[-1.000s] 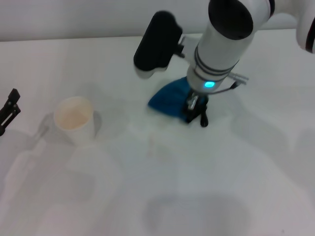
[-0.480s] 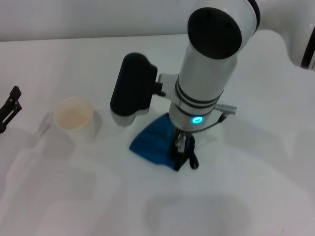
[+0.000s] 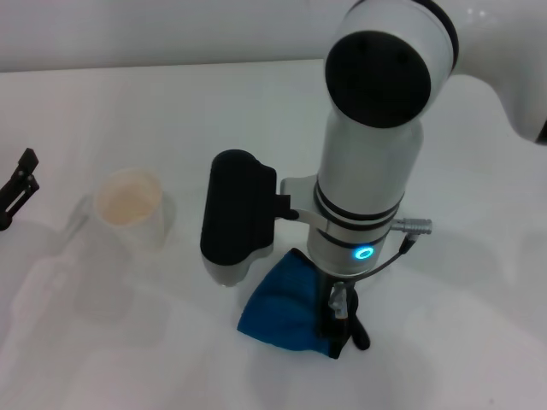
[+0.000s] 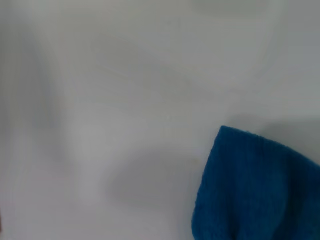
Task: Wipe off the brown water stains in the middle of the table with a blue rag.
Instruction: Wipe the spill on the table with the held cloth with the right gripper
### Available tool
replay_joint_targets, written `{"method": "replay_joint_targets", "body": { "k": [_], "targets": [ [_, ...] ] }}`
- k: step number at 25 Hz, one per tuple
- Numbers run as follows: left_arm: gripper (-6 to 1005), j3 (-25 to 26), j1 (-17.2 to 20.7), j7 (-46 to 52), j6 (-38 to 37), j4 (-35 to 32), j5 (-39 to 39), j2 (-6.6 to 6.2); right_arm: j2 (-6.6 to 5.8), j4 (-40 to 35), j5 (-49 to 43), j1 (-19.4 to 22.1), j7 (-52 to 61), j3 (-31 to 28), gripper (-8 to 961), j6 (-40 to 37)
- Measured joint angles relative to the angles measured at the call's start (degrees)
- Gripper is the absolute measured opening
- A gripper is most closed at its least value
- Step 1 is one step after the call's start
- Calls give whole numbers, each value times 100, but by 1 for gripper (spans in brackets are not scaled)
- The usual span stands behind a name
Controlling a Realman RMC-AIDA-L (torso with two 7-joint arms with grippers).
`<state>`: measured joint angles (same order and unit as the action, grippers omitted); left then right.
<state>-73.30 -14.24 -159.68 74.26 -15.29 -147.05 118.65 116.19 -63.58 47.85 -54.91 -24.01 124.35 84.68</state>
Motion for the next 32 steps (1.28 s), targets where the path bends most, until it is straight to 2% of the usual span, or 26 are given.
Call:
{"method": "replay_joint_targets", "body": {
  "k": [9, 16, 26, 29, 32],
  "targets": [
    [877, 0, -9, -2, 15, 0, -2, 18, 1, 370, -742, 92, 331, -78, 127, -847],
    [877, -16, -8, -2, 26, 0, 2, 38, 1, 1021, -867, -136, 361, -259, 126, -1643],
    [877, -38, -6, 6, 56, 0, 3, 43, 0, 1856, -1293, -406, 497, -816, 126, -2463],
    [878, -50, -11, 5, 64, 0, 8, 44, 1, 2139, -1419, -498, 583, -868, 127, -2592],
    [879, -54, -5, 5, 66, 0, 1, 45, 1, 2120, -1315, -476, 447, -906, 127, -2517]
  ]
}}
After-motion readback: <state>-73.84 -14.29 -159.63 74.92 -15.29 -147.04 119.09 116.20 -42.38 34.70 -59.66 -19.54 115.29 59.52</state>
